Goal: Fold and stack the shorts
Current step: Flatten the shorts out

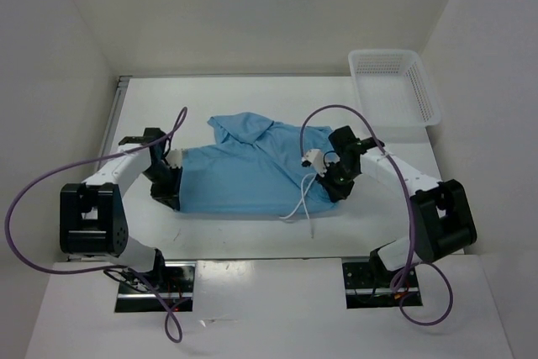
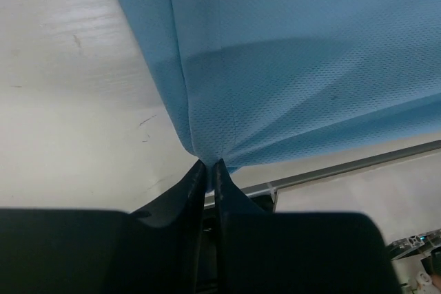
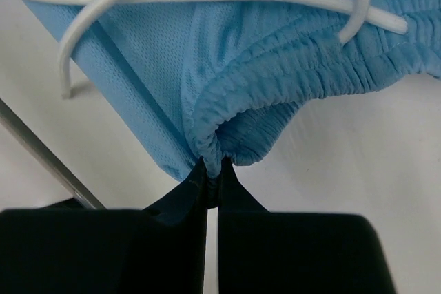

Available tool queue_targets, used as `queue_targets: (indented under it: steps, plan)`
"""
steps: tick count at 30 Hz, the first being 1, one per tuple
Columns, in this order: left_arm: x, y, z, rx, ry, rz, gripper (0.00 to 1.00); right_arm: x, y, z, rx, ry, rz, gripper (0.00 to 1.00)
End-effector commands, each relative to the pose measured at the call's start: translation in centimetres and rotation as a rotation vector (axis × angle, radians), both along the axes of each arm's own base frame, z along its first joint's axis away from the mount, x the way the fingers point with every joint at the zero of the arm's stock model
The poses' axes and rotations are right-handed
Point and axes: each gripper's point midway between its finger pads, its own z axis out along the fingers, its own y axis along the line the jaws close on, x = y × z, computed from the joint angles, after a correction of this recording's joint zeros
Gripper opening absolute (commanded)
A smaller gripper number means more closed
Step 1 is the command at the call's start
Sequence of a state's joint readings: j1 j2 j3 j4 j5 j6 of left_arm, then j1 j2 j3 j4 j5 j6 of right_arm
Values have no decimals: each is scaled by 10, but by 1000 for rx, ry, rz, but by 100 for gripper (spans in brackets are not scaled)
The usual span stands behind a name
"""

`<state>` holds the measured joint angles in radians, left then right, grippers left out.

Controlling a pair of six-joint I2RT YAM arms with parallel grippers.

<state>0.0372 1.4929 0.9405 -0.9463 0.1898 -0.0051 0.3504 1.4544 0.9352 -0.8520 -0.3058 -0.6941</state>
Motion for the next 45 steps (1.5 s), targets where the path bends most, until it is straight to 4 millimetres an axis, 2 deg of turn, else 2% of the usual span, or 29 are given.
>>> queue_targets:
  steps: [1,3,5,6,8,9,11,12,13,15,16,17,18,19,20,21,22,24,26,27,28,29,31,32,36,38,41,42,45]
  plan:
    - [0,8,9,67,-40,-20,15,-6,-26,-2,-118,-40,57,1]
    - [-2,11,8,94,-40,-29,17,-3,-25,1,-113,-62,66,8]
    - [-8,13,11,103,-25,-29,22,-2,-26,3,-119,-73,63,46]
    - [-7,13,14,103,-26,-29,31,-3,-27,3,-123,-67,73,64]
    - [-12,13,18,103,-3,-30,36,-2,-31,11,-144,-75,85,84]
    - [-6,13,25,103,-23,-29,39,5,-28,24,-133,-108,83,86]
    - [9,16,35,126,-71,-26,47,14,-27,42,-133,-144,77,89]
    - [24,21,43,137,-125,-10,50,13,-23,51,-112,-135,66,90]
    - [49,26,60,154,-209,7,53,27,-13,71,-69,-168,37,90]
    - [90,25,74,156,-328,7,57,48,15,100,53,-201,18,90]
    - [117,20,79,154,-407,-6,59,57,25,108,103,-201,-33,90]
    - [142,12,97,149,-490,-23,61,68,35,114,146,-214,-67,90]
    - [158,-2,106,125,-540,-51,63,97,48,130,205,-305,-108,90]
    - [178,-27,104,93,-574,-110,63,114,53,125,220,-300,-196,90]
    - [198,-45,123,65,-639,-140,63,135,49,129,196,-362,-261,90]
    - [208,-64,126,21,-647,-178,63,161,51,135,210,-440,-309,83]
    - [216,-90,107,-11,-604,-233,63,176,52,121,192,-431,-356,80]
    - [242,-125,102,-76,-621,-289,63,212,40,125,188,-501,-449,73]
    - [250,-154,93,-100,-613,-341,63,240,31,115,198,-485,-547,70]
    - [258,-163,72,-100,-582,-354,63,250,26,113,207,-483,-582,66]
    - [269,-171,78,-107,-610,-362,63,265,24,107,221,-471,-631,64]
    - [272,-179,64,-107,-588,-374,63,273,13,103,225,-460,-663,62]
    - [277,-190,61,-126,-591,-389,63,285,11,85,212,-437,-662,62]
    - [279,-195,49,-128,-581,-399,63,290,2,79,194,-436,-682,62]
    - [284,-211,32,-124,-566,-422,63,296,-9,47,130,-404,-704,64]
    - [276,-225,25,-130,-551,-452,63,297,-14,38,114,-392,-704,64]
    - [263,-223,10,-114,-503,-460,54,287,-19,26,109,-345,-696,64]
    - [261,-221,5,-103,-491,-458,51,283,-19,18,120,-315,-681,65]
    - [261,-213,1,-63,-492,-448,21,271,-25,1,90,-268,-665,68]
